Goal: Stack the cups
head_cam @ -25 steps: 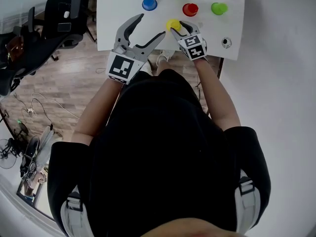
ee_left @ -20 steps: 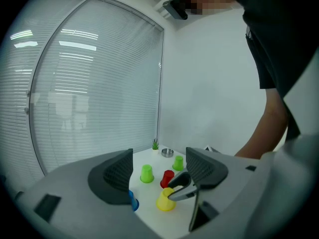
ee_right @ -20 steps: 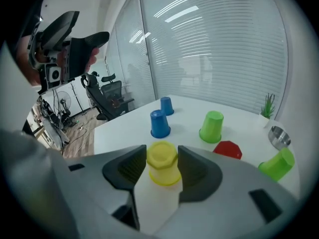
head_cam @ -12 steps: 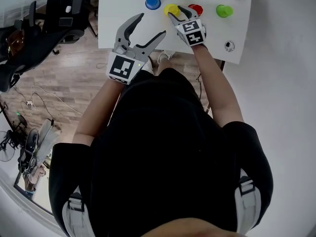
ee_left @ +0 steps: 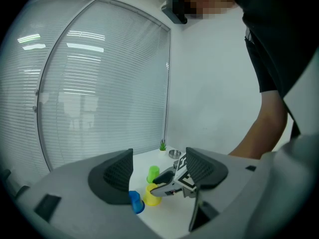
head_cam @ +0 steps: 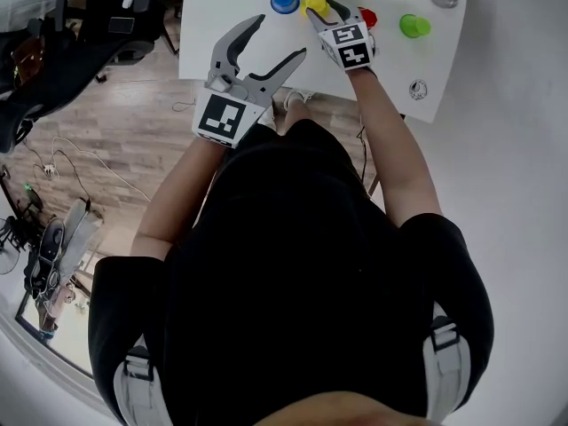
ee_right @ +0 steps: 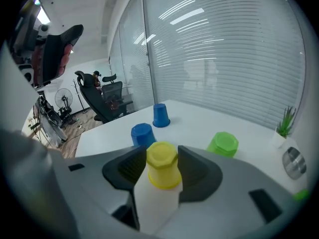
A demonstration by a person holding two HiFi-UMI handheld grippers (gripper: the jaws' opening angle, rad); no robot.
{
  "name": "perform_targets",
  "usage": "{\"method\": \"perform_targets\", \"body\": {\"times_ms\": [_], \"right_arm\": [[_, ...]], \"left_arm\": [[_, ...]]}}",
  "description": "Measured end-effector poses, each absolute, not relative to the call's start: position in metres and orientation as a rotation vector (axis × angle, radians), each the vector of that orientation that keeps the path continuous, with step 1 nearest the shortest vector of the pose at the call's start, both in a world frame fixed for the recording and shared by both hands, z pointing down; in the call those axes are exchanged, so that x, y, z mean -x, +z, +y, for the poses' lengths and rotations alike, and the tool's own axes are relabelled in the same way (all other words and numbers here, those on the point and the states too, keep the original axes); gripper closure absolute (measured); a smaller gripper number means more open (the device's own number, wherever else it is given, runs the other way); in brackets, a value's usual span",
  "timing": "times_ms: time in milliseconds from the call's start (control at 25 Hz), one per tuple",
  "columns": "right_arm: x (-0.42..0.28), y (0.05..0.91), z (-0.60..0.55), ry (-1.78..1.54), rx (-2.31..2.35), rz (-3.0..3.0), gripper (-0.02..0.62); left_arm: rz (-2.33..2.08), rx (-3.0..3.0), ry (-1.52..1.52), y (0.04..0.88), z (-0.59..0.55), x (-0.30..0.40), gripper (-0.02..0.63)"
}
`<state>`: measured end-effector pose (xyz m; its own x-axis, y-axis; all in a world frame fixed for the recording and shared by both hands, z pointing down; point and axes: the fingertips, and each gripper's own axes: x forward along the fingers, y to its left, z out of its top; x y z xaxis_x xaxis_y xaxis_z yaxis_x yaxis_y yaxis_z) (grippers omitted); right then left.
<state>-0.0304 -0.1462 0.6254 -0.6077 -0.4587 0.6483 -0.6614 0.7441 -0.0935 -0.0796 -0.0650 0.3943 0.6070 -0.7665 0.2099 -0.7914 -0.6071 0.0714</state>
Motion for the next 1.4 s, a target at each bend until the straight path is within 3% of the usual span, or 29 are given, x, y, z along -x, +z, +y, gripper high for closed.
{"method": "perform_targets", "body": {"times_ms": [480, 840, 1400], "right_arm": [[0.027, 0.591, -0.143, 0.450, -0.855, -2.403, 0.353], [-0.045, 0.516, -0.138, 0.372, -1.127, -2.542, 0.343], [-0.093, 0.602, -0.151, 0.457, -1.217, -2.373, 0.305]], "left_arm": [[-1.306, -2.635, 0.289, 0.403, -0.068, 0.086, 0.275], [-1.233, -2.669, 0.321, 0.419, -0.085, 0.047, 0.276], [-1.206, -2.709, 0.370, 0.441, -0.117, -0.005, 0.278]]}}
